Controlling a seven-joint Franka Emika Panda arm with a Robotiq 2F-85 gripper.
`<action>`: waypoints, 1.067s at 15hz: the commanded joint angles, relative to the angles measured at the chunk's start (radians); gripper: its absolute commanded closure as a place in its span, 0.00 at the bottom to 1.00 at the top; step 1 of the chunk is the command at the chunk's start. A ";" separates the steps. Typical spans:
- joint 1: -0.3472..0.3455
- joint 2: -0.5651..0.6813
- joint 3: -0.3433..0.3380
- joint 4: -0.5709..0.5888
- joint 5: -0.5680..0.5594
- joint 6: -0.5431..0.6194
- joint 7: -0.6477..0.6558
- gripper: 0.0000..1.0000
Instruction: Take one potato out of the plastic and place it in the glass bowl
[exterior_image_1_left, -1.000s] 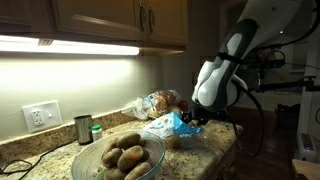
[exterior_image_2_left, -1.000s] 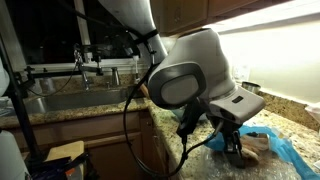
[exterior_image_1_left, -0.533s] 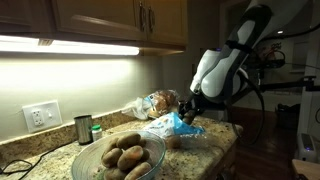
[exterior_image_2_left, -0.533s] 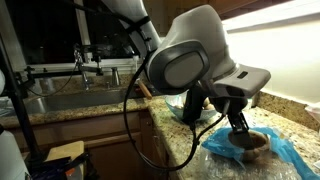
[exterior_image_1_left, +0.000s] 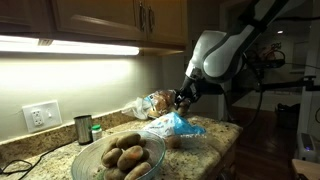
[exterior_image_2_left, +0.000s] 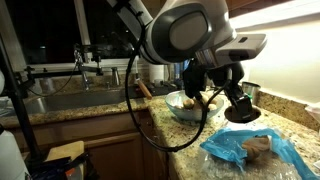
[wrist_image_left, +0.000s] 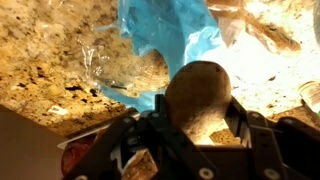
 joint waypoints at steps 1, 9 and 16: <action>0.010 -0.092 0.014 0.032 -0.032 -0.130 -0.064 0.66; -0.109 -0.065 0.252 0.168 0.194 -0.248 -0.429 0.66; -0.105 0.019 0.318 0.306 0.299 -0.342 -0.630 0.66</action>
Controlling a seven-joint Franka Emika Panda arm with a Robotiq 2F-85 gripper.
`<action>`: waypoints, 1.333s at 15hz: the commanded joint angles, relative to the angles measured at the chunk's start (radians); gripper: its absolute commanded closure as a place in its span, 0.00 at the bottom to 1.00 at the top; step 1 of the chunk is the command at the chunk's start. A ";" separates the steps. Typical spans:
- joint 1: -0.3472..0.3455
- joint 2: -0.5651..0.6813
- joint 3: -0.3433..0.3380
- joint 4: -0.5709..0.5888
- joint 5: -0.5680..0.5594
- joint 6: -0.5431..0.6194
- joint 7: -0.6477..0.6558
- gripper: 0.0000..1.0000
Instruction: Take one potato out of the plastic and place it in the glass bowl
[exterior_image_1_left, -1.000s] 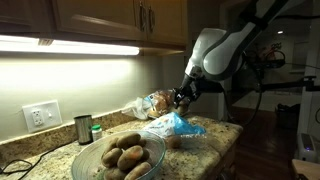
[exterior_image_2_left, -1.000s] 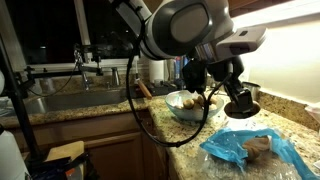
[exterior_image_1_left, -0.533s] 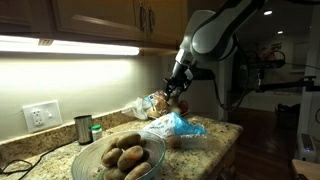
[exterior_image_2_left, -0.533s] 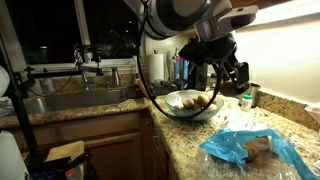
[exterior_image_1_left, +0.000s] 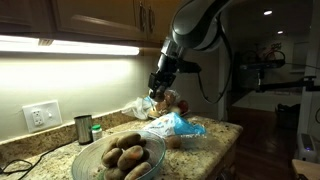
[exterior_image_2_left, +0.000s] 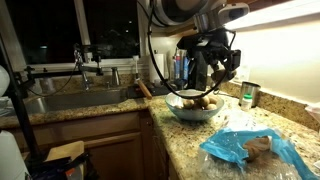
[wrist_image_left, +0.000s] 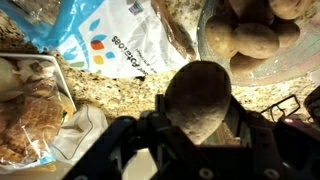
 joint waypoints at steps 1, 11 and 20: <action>-0.015 0.055 0.035 0.090 0.061 -0.072 -0.109 0.66; -0.025 0.226 0.136 0.293 0.074 -0.201 -0.218 0.66; -0.033 0.368 0.219 0.442 0.071 -0.341 -0.287 0.66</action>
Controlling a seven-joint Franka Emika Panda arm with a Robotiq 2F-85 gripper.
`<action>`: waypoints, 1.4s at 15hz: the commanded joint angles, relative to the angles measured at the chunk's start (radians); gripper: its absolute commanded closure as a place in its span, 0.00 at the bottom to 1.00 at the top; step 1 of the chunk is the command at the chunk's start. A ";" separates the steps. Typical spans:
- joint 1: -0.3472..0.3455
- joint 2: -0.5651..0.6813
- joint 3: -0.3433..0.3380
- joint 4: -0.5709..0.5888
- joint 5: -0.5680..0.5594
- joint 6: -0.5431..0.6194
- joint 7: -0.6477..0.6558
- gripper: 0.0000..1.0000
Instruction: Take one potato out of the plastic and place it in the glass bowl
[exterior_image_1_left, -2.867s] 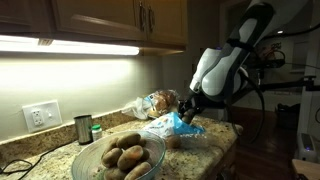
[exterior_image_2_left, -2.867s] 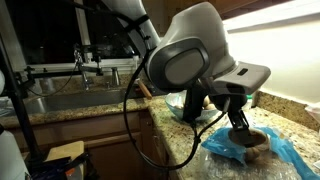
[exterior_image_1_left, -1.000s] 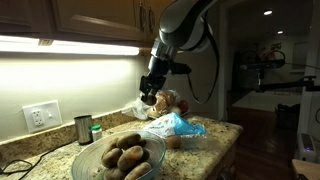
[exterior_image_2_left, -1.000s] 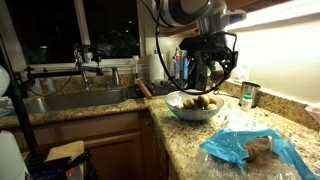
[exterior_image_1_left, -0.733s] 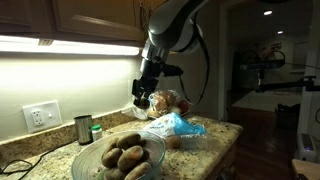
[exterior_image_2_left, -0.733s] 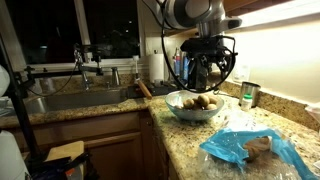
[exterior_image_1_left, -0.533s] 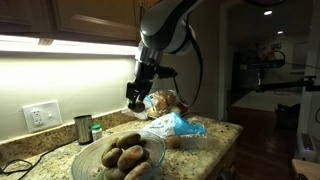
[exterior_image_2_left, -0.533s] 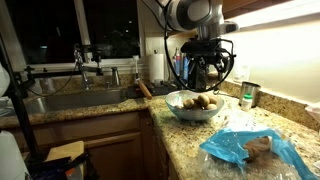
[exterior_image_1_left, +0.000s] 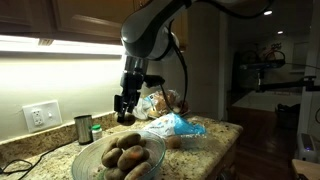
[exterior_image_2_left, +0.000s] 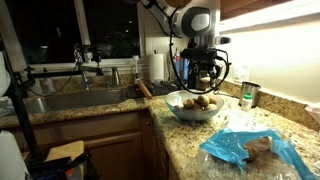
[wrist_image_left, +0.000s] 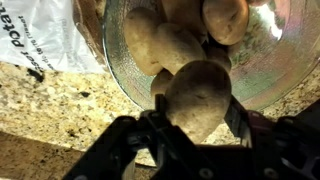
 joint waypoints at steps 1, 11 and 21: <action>-0.020 0.043 0.039 0.068 0.015 -0.083 -0.046 0.66; -0.022 0.119 0.076 0.139 0.008 -0.193 -0.079 0.66; -0.051 0.105 0.062 0.139 0.001 -0.202 -0.094 0.00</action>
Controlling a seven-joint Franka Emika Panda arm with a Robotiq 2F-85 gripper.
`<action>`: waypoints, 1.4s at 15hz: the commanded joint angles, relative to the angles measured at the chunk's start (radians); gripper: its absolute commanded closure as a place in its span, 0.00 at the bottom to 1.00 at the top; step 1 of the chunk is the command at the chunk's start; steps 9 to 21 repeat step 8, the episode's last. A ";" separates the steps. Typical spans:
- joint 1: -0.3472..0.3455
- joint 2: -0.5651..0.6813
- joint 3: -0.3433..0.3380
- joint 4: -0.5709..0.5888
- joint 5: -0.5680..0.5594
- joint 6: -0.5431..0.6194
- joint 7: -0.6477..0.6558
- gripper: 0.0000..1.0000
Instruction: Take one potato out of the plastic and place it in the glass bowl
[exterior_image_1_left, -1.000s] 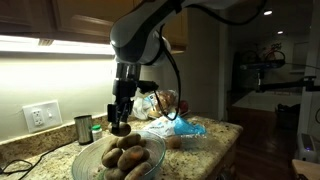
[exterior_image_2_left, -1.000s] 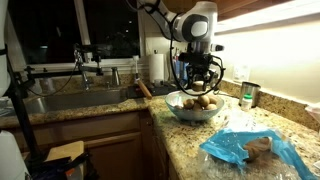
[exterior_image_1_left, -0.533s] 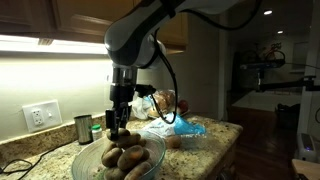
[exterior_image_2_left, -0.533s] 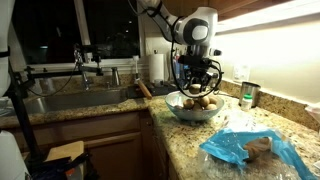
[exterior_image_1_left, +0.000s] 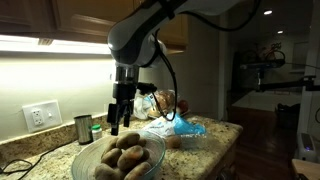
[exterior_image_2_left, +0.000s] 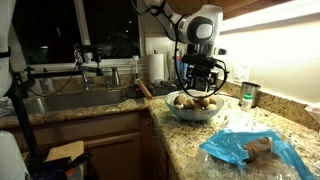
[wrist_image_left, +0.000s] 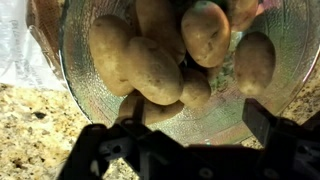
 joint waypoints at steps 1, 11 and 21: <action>-0.008 0.000 0.003 0.003 -0.002 -0.002 0.001 0.00; -0.016 0.000 0.001 0.005 -0.002 -0.002 -0.002 0.00; -0.016 0.000 0.001 0.005 -0.002 -0.002 -0.002 0.00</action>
